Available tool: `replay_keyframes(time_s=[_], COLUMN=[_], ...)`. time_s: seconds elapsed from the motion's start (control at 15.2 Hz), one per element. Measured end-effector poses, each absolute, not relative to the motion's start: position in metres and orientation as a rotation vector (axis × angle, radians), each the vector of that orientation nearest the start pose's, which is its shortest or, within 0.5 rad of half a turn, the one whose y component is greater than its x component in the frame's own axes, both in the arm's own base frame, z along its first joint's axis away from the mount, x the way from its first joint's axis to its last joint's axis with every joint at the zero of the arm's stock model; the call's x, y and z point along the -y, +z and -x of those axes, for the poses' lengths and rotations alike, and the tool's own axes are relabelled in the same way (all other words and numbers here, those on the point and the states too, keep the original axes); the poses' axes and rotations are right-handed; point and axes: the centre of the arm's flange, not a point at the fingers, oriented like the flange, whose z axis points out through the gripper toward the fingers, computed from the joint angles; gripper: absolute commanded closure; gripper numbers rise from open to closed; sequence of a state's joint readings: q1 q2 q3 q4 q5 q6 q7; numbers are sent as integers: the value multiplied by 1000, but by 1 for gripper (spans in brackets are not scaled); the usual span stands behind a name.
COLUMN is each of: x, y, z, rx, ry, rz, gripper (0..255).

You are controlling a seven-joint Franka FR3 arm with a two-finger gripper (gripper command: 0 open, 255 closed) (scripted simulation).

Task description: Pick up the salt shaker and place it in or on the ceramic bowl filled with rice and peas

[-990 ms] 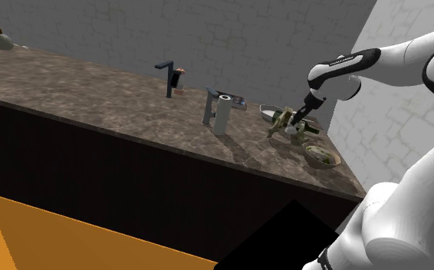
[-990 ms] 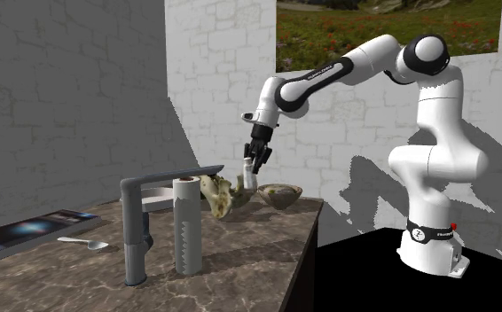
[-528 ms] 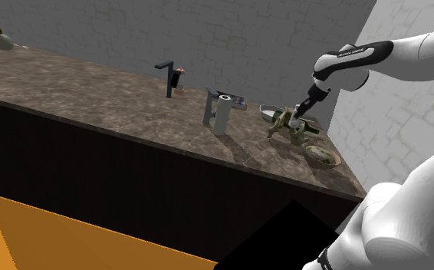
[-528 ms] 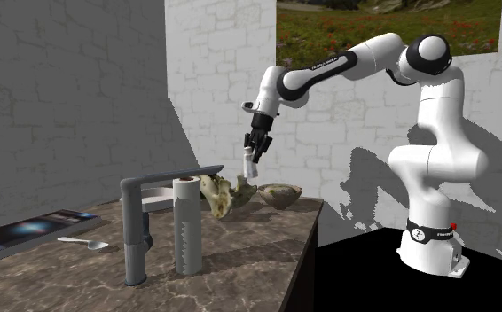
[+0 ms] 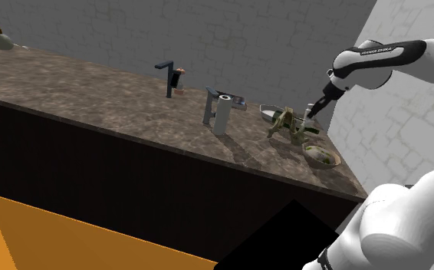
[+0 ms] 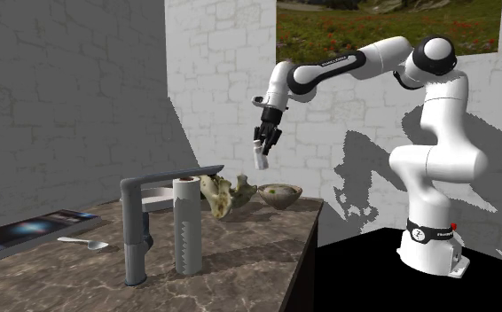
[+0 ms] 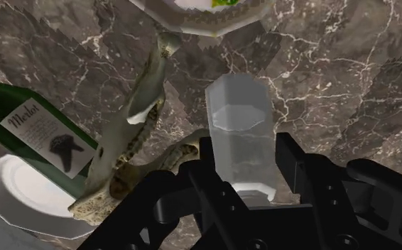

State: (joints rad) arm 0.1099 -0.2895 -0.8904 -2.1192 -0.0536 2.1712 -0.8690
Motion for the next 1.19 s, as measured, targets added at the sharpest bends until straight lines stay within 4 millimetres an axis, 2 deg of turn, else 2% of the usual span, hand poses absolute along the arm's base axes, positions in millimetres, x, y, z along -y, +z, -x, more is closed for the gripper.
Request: replay_keyframes(time_s=[0.2,0.59,0.73,1.19], x=[399,422,426,426], y=[509,516,511,475], z=[-315,-236,-227,-225], rx=[170,170,170,172], ry=[-463,-464,-463,-462], rz=[3157,3157,3157,3157], gripper=[255,255,255,255])
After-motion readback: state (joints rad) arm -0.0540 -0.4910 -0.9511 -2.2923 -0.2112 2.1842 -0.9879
